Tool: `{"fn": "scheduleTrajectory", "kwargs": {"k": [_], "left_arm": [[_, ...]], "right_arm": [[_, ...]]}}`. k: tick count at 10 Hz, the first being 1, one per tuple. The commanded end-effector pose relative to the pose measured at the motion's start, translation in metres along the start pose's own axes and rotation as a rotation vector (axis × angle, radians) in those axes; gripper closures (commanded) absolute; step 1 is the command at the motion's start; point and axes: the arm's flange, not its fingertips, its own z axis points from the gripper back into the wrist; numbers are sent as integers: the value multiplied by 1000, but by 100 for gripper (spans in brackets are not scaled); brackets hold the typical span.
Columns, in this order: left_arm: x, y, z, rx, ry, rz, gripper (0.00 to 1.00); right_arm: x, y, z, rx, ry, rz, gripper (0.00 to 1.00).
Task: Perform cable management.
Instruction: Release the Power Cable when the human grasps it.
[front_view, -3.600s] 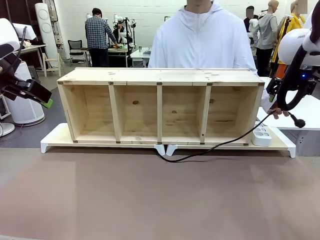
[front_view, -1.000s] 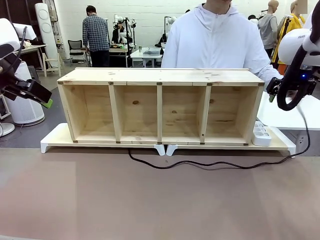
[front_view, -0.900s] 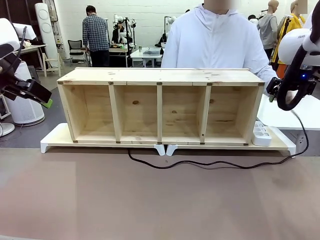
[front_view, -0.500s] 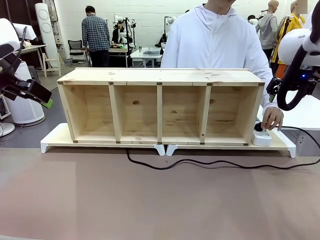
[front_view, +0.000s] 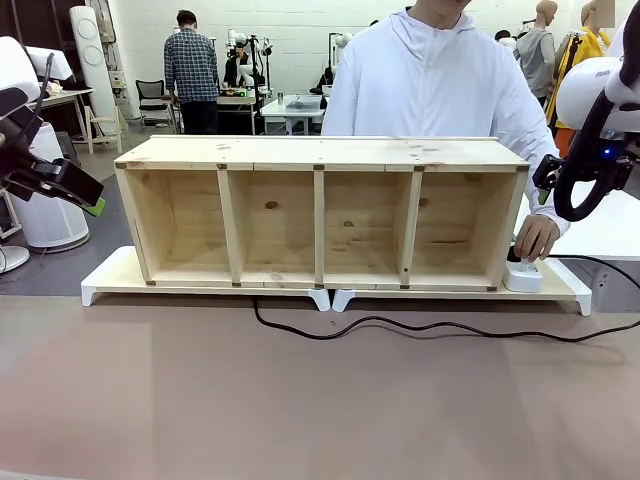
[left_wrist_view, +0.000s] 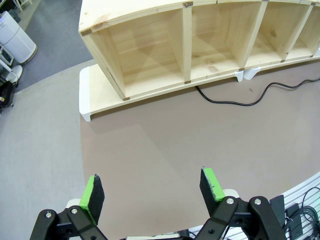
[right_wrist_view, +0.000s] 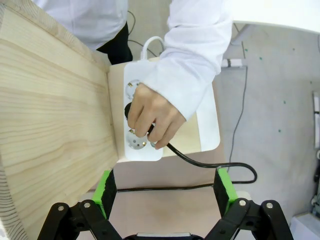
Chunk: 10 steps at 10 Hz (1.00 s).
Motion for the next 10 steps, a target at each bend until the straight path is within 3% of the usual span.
{"fn": "scheduleTrajectory", "kwargs": {"k": [1, 10], "left_arm": [[2, 0, -1, 1, -11, 0, 0], [2, 0, -1, 1, -11, 0, 0]], "right_arm": [[0, -1, -1, 6, 6, -8, 0], [0, -1, -1, 6, 6, -8, 0]]}}
